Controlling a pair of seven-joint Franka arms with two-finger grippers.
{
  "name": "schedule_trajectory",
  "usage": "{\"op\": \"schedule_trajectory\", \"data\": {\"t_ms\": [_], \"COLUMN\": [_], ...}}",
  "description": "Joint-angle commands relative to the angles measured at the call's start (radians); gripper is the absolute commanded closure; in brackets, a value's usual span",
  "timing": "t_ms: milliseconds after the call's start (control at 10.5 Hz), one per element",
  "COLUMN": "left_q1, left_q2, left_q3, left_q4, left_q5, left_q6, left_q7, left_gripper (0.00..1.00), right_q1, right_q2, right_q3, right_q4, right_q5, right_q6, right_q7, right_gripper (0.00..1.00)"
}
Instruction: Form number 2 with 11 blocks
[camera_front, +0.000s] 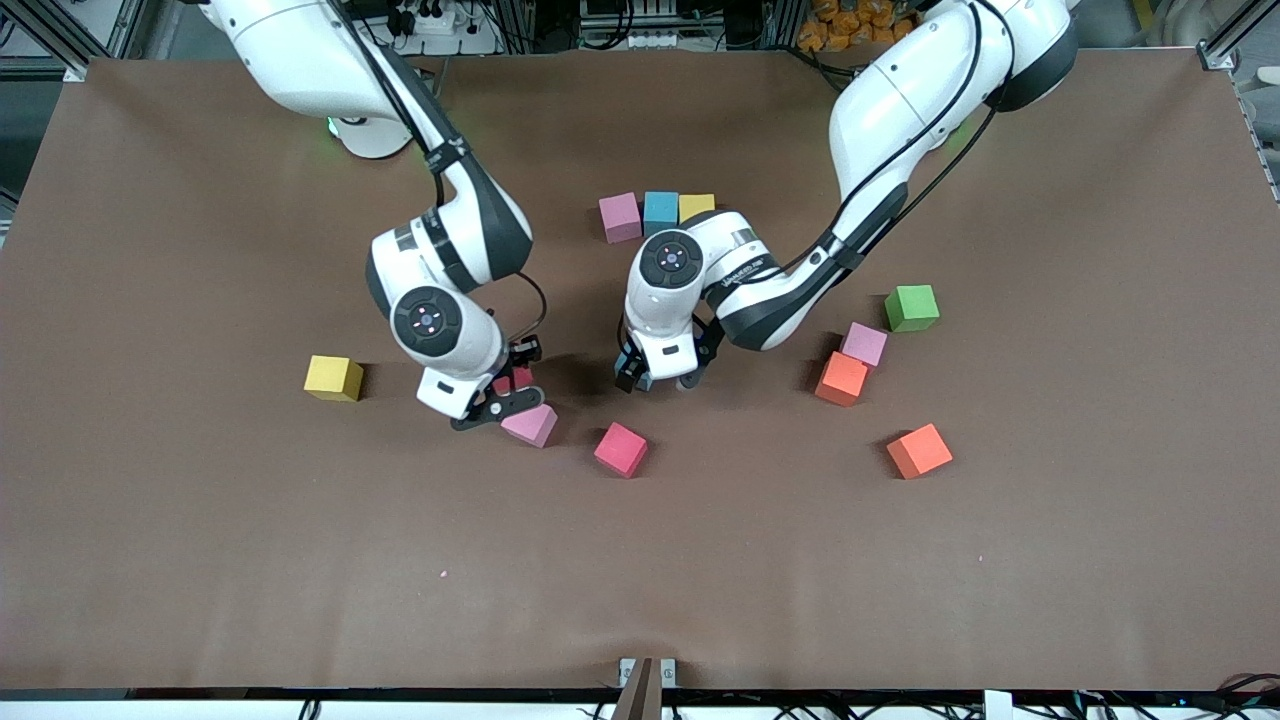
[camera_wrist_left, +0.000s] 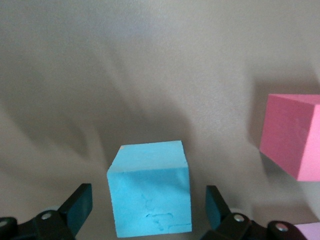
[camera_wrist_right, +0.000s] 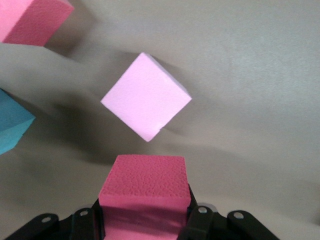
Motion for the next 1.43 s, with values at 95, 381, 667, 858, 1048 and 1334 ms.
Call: {"op": "schedule_trajectory", "data": {"t_ms": [95,381,667,858,1048,1334], "left_q1": [-0.023,-0.026,-0.005,0.048,0.165,0.338], "left_q2": [0.039,0.046,-0.002,-0.059,-0.112,-0.206], "left_q3": [0.019,0.034,0.031,0.005,-0.091,-0.219], "left_q4": [0.029,0.028,-0.007,-0.078,-0.179,-0.371], "left_q5": [-0.013,-0.011,0.007,0.007,0.009,0.009], "left_q6": [0.013,0.051,0.047,0.046,0.045,0.045], "left_q7": [-0.006,-0.003,0.133,0.272,0.409,0.682], "left_gripper": [0.0,0.33,0.79,0.8,0.8,0.79], "right_q1": [-0.017,-0.017,-0.016,-0.013,-0.005,0.004], "right_q2": [-0.005,-0.005,-0.004,-0.004,-0.004,-0.005], "right_q3": [0.007,0.007,0.008,0.008,0.008,0.008], "right_q4": [-0.008,-0.01,-0.01,-0.01,-0.008,-0.008], "right_q5": [-0.001,-0.001,-0.001,-0.001,0.001,0.007], "right_q6": [0.002,0.003,0.005,0.005,0.005,0.006], "right_q7": [-0.031,-0.031,-0.03,-0.03,-0.016,-0.005], "right_gripper": [0.66,0.66,0.66,0.66,0.66,0.66]}}
